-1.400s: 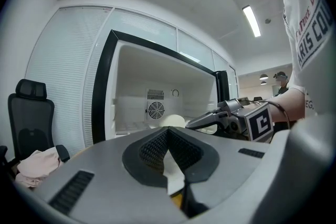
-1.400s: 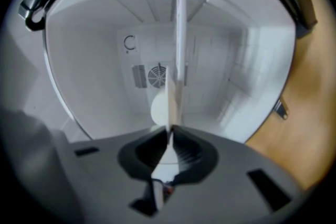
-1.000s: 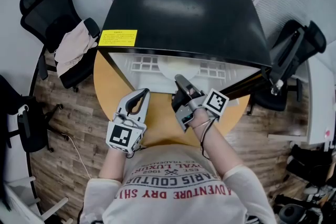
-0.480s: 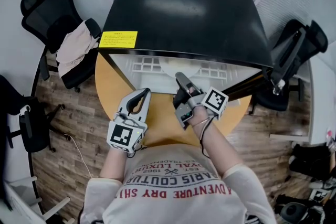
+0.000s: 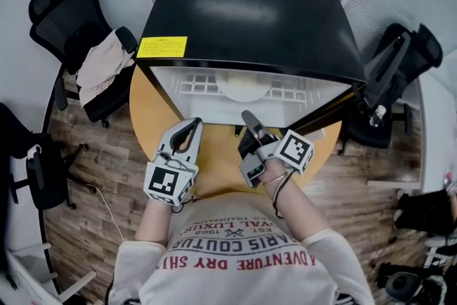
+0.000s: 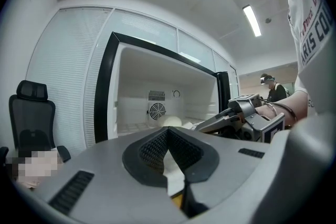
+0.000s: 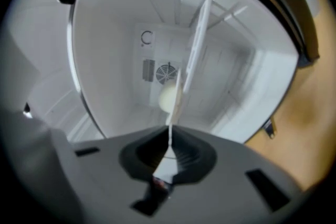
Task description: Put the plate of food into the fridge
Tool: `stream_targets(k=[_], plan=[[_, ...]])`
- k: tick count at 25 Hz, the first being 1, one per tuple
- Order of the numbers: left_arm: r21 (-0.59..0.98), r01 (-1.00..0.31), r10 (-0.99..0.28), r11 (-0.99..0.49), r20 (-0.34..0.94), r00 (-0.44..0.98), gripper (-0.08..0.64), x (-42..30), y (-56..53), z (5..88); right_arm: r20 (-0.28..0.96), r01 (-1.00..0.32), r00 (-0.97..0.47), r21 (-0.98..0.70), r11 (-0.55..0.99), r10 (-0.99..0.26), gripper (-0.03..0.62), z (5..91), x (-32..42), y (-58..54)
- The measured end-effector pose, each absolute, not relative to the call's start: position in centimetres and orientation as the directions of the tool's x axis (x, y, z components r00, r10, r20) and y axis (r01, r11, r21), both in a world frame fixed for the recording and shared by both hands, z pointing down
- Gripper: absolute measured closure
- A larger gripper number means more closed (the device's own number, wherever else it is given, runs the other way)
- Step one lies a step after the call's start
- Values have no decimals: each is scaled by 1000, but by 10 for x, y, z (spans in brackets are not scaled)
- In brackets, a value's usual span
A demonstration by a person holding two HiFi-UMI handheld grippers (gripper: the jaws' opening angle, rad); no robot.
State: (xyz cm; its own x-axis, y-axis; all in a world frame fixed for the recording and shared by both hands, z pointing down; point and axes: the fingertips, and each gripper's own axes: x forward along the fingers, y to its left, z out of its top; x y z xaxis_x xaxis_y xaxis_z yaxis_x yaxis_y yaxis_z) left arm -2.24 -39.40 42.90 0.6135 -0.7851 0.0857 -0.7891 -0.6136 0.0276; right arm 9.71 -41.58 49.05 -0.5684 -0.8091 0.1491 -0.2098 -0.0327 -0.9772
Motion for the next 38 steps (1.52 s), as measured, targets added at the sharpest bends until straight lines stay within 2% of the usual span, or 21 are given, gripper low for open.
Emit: stream_targets(k=[3, 6, 10, 14, 17, 22, 38], plan=[[25, -784, -781, -620, 79, 619, 534, -21, -389, 428, 142, -333, -554, -941, 62, -820, 563, 477, 102, -408], [22, -780, -776, -626, 80, 625, 534, -20, -385, 428, 109, -503, -553, -834, 226, -826, 565, 454, 97, -400], [25, -773, -770, -634, 75, 634, 534, -17, -381, 427, 97, -740, -534, -534, 409, -840, 565, 429, 94, -389], [19, -763, -761, -646, 67, 646, 534, -13, -378, 424, 84, -849, -505, -226, 478, -859, 565, 413, 94, -381], [20, -760, -757, -650, 65, 650, 534, -11, -376, 422, 65, -861, -507, -93, 500, -860, 565, 408, 94, -376], [15, -761, -759, -648, 57, 648, 534, -13, -374, 418, 65, -828, -560, -1, 561, -826, 565, 410, 90, -364], [-17, -762, -762, -648, 44, 646, 534, -11, -367, 409, 125, -799, -598, -4, 602, -792, 565, 427, 94, -352]])
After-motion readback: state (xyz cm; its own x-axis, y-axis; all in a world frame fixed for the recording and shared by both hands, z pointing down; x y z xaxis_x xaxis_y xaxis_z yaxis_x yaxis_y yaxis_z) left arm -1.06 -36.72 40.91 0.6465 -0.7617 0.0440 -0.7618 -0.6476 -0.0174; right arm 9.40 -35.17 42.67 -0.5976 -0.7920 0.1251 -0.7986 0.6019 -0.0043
